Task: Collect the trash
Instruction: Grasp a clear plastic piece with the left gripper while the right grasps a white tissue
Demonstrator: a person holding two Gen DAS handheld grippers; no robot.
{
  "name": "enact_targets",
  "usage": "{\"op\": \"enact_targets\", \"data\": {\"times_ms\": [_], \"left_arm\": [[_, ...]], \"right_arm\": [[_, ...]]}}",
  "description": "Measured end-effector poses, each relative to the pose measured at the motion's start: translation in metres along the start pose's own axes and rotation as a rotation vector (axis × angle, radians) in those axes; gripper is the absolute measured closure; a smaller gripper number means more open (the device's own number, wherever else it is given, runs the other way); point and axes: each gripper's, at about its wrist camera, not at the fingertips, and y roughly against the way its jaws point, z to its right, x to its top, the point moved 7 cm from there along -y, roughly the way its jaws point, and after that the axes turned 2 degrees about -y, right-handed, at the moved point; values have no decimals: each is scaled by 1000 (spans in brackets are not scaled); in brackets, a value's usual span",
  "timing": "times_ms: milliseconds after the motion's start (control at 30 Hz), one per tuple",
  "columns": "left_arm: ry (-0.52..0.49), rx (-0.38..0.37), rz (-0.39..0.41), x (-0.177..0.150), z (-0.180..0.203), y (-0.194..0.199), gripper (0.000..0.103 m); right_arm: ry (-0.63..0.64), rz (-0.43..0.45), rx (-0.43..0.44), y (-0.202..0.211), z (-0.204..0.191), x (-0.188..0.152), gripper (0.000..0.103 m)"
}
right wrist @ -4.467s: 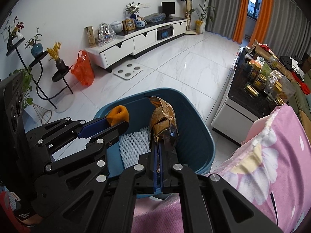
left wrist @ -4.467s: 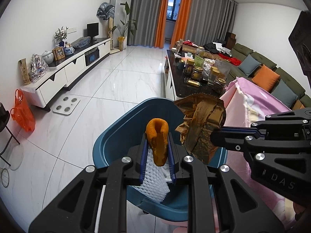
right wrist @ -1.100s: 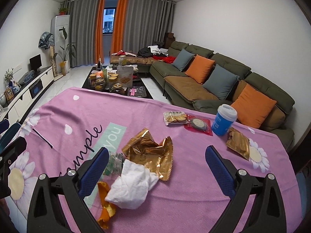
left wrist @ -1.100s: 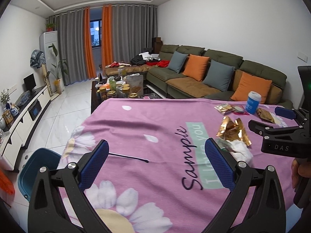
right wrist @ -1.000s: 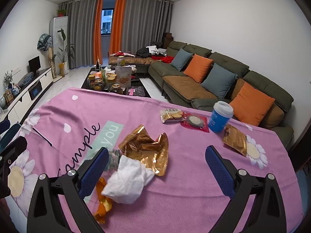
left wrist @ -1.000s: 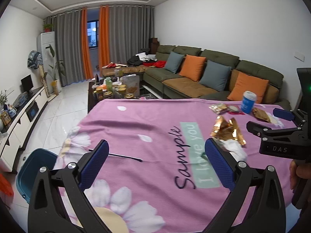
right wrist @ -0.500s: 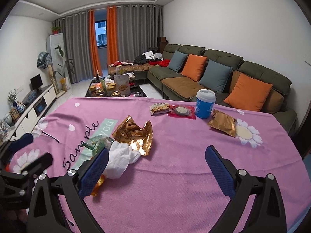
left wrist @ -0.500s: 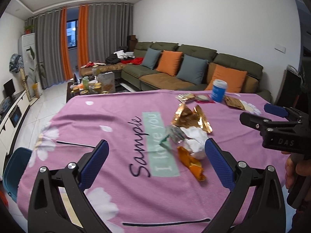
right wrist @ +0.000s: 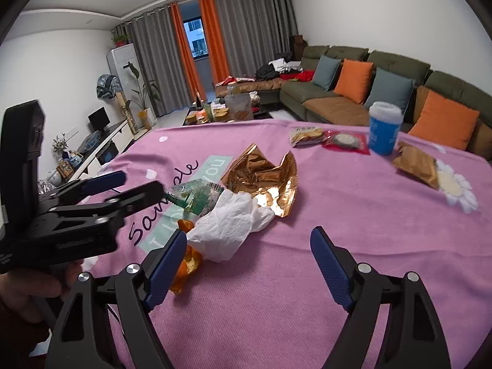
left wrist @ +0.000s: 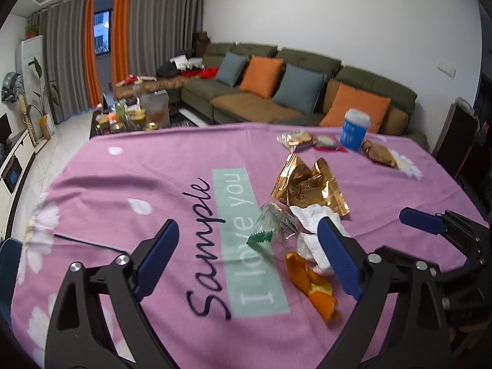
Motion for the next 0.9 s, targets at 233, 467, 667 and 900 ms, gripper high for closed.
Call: {"op": "enact_targets", "data": {"times_ms": [233,467,667,900], "left_arm": [[57,-104,-126,-1,4,-48,43],[85,-158,-169,-7,7,-70,79],[82,-153,-154,-9,6,-70,96],[29,-37,-53,12,-10,-34,97]], "right_arm": [[-23,-67,80,-26,-7,-2,39],[-41,-125,125,-44,-16,-3,63],[-50,-145,138,-49,-19,-6,92],[-37,-90,140,-30,-24,9,96]]}}
